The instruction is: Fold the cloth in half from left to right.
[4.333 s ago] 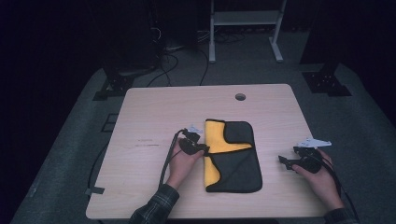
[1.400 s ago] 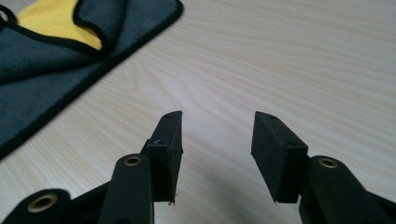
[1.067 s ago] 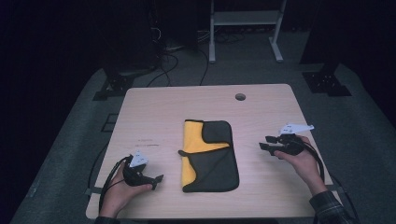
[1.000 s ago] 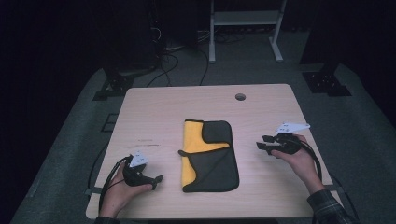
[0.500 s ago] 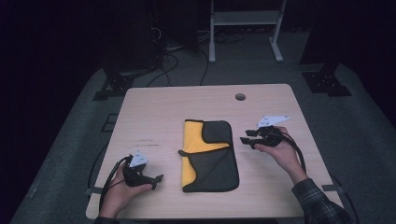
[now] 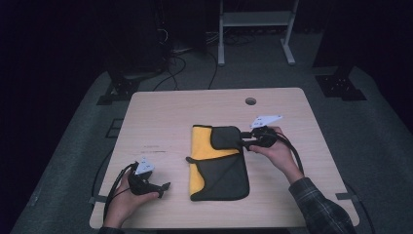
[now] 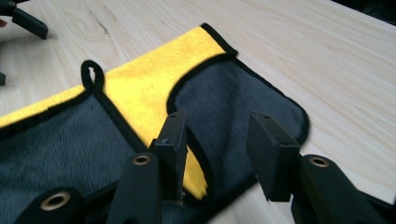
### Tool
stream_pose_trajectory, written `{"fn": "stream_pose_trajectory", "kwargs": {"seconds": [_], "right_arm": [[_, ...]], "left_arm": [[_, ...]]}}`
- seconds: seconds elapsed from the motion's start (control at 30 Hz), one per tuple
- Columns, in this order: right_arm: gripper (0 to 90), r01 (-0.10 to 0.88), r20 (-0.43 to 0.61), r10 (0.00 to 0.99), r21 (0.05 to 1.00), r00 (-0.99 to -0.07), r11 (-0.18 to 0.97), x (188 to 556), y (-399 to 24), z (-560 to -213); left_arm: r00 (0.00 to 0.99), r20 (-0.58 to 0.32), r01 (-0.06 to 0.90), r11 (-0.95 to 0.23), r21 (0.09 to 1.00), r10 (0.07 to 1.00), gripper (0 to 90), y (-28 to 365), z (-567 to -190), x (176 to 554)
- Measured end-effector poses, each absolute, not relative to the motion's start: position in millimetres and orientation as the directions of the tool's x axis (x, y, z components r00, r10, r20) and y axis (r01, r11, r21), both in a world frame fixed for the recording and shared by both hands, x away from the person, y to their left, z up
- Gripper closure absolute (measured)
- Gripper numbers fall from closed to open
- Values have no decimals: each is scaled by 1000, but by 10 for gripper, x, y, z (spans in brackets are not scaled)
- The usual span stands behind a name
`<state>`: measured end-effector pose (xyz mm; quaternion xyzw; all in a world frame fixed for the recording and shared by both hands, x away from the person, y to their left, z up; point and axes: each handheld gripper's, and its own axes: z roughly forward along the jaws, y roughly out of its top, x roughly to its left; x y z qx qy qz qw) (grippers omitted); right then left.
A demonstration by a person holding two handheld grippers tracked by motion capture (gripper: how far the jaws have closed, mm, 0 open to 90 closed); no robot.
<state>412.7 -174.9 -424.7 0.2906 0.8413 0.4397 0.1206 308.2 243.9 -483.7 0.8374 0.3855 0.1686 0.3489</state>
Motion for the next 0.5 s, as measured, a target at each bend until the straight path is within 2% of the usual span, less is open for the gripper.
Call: {"fn": "stream_pose_trajectory", "kwargs": {"seconds": [0.5], "right_arm": [[576, 360, 58, 529, 794, -846, 489, 4325, -1164, -4422]], "left_arm": [[646, 13, 528, -459, 714, 763, 0, 2439, -4837, 3081]]}}
